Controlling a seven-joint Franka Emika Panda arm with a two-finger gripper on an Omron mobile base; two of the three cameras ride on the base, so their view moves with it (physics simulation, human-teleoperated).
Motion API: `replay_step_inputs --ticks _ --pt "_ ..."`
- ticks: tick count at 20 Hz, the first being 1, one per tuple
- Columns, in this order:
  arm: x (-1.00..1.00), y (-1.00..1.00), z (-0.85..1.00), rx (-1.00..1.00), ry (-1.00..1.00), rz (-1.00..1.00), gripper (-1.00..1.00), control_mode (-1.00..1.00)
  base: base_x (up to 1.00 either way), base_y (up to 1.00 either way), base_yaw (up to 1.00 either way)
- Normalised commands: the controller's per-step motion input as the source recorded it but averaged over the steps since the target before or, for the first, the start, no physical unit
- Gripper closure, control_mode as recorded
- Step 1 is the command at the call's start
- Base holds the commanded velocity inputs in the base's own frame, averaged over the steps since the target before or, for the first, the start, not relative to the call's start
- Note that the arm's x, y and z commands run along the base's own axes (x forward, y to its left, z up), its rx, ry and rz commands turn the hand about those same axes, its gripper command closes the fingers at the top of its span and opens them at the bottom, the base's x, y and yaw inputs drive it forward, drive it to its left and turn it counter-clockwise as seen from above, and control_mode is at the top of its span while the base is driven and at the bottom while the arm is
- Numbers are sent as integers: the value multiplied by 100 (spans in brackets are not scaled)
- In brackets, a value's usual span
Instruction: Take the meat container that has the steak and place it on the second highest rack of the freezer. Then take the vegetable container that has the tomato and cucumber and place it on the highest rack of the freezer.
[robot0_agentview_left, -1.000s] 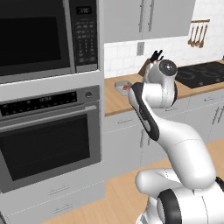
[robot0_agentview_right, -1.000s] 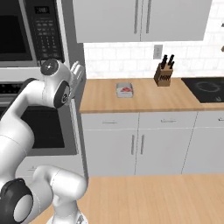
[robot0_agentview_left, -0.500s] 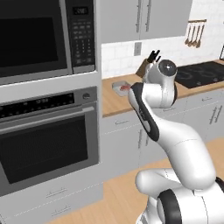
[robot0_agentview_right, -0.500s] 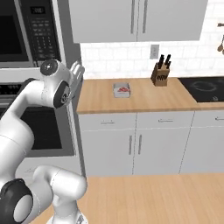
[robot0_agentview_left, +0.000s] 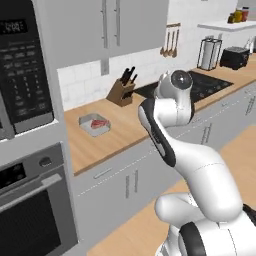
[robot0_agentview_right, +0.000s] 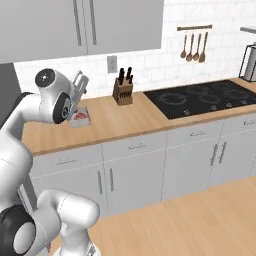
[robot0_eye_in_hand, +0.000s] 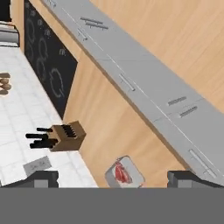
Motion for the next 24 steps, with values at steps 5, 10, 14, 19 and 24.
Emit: replay_step_inputs --ticks 5,10,14,19,24 --pt "0 0 0 0 0 0 -100 100 93 -68 2" --pt "0 0 0 0 0 0 -100 100 50 -1 73" --pt "0 0 0 0 0 0 -100 100 35 1 80" --pt "0 0 0 0 0 0 -100 100 46 -2 67" --pt "0 0 0 0 0 0 -100 100 11 -67 23"
